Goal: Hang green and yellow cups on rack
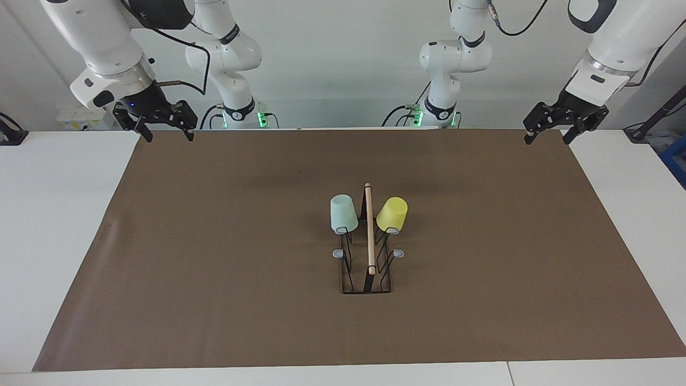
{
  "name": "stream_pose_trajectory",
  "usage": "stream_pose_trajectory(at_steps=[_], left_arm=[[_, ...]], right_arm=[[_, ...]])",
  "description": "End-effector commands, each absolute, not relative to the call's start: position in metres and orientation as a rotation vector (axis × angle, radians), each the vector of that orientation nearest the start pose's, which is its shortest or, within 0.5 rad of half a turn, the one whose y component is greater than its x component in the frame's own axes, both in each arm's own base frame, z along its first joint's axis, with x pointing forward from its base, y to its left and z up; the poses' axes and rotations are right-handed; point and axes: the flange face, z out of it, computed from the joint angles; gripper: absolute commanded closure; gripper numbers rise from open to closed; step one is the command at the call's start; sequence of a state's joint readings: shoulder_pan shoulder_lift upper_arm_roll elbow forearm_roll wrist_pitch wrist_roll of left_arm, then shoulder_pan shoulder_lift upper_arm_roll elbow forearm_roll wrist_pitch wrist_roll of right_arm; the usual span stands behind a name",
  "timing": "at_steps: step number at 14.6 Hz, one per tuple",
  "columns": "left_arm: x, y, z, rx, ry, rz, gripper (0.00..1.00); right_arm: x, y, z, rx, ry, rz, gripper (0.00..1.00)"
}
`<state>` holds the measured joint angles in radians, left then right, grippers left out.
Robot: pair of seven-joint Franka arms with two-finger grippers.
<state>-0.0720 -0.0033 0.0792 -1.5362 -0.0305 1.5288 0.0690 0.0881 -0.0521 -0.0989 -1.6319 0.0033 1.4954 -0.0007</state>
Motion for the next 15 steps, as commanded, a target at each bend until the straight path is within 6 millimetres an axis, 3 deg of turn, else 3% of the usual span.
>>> stream_pose_trajectory(at_steps=[1,6,9,15], left_arm=[[0.542,0.001,0.639,-3.18,0.14,0.028,0.0],[0.535,0.001,0.633,-3.181,0.137,0.063,0.0],[0.531,-0.012,0.635,-3.178,0.181,0.078,0.0],[0.527,-0.011,0.633,-3.178,0.181,0.081,0.0]], right_arm=[[0.531,-0.009,0.619,-3.163,0.021,0.141,0.0],[0.531,-0.011,0.62,-3.178,0.027,0.144,0.0],[0.53,-0.011,0.62,-3.163,0.028,0.141,0.0],[0.531,-0.016,0.62,-3.162,0.043,0.141,0.0]])
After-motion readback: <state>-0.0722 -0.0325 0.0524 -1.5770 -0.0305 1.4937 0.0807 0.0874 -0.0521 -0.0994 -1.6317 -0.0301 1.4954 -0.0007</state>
